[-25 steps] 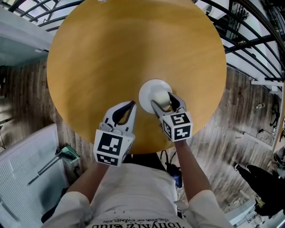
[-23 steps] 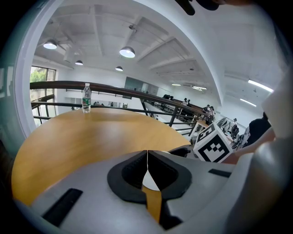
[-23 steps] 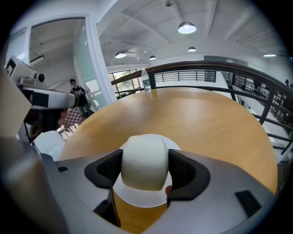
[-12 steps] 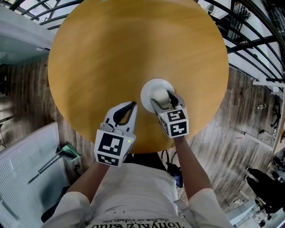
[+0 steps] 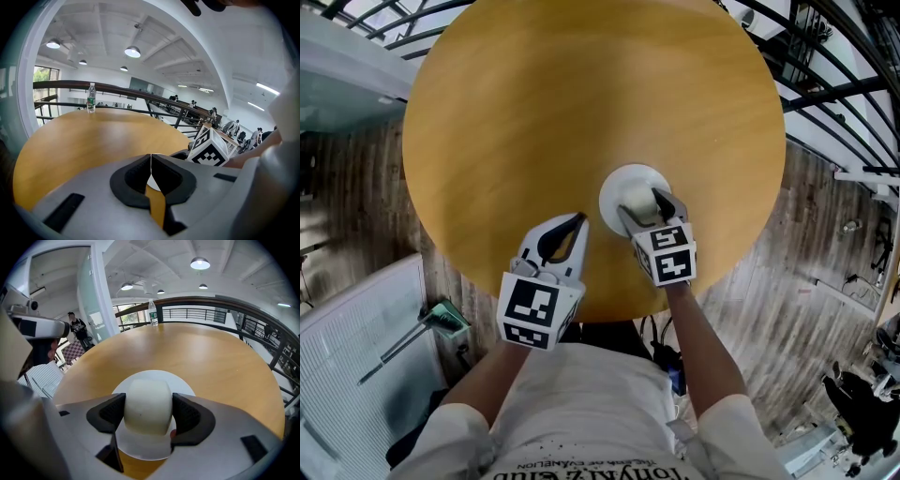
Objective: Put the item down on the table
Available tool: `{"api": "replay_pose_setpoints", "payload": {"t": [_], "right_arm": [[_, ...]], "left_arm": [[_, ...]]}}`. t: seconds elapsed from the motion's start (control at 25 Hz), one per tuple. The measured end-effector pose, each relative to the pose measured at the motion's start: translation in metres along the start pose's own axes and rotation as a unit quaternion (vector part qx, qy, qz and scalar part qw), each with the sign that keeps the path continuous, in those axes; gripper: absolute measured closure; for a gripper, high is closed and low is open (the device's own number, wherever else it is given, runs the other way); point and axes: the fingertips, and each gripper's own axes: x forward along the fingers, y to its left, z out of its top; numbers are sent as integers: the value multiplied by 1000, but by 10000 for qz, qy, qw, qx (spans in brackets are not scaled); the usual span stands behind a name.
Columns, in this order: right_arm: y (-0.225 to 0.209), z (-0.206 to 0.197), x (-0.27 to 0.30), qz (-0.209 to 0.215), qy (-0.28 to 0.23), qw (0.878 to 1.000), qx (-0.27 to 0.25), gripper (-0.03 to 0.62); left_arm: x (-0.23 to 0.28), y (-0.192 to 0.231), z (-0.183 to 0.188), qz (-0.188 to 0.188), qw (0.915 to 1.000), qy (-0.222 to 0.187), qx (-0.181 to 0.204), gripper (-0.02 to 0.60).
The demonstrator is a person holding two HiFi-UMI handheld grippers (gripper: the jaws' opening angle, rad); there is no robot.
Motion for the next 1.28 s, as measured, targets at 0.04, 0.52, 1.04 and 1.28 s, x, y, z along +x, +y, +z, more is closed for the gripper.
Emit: {"api": "replay_pose_setpoints", "payload": {"t": [0.04,0.52,1.04,1.28], "right_arm": [[0,-1,1,-6,15,10000,-7,281],[3,-2,6,-17,100,9999,-83,281],[2,-3,8,-99,296,9992,-268,279],[3,-5,12,-56,456,9984,-321,279]], "left_arm": [[0,0,0,0,10000,2,-7,558],[-2,-2,0,-20,10000,5,74,558],[-1,-3,1,17,10000,19,75,558],[-1,0,-1,75,10000,21,43,558]]}}
